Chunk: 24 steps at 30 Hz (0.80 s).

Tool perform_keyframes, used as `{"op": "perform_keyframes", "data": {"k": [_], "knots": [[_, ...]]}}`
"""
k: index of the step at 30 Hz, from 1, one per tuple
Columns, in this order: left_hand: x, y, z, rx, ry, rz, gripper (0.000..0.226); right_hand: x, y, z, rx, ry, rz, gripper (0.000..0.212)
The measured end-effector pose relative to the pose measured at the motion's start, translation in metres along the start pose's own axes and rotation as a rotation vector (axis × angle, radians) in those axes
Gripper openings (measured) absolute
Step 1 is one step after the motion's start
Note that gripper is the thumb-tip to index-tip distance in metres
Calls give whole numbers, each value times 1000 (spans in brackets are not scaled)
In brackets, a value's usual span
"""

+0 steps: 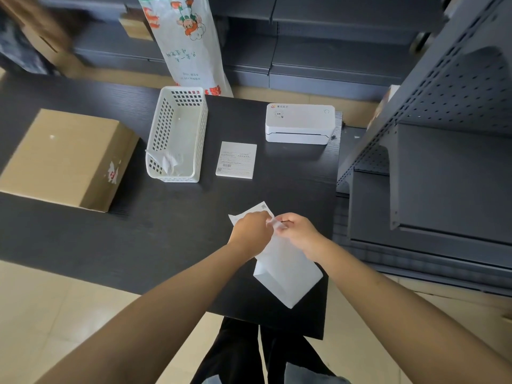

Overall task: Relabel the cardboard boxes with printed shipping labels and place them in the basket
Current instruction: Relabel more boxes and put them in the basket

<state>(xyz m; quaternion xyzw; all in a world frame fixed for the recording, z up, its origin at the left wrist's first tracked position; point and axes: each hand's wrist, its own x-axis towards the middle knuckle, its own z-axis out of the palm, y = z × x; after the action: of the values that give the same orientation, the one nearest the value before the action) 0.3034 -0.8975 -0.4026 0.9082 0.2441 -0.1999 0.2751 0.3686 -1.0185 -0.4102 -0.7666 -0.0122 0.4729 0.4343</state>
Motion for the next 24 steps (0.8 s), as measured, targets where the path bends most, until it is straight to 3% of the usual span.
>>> {"op": "perform_keyframes", "data": {"k": [10, 14, 24], "knots": [[0, 2, -14, 74, 74, -20, 25, -3, -5, 1, -65, 13, -49, 4], [4, 4, -23, -55, 115, -200, 23, 7, -2, 2, -110, 38, 28, 20], [1, -10, -47, -372, 279, -409, 21, 2, 12, -15, -168, 64, 161, 15]]}}
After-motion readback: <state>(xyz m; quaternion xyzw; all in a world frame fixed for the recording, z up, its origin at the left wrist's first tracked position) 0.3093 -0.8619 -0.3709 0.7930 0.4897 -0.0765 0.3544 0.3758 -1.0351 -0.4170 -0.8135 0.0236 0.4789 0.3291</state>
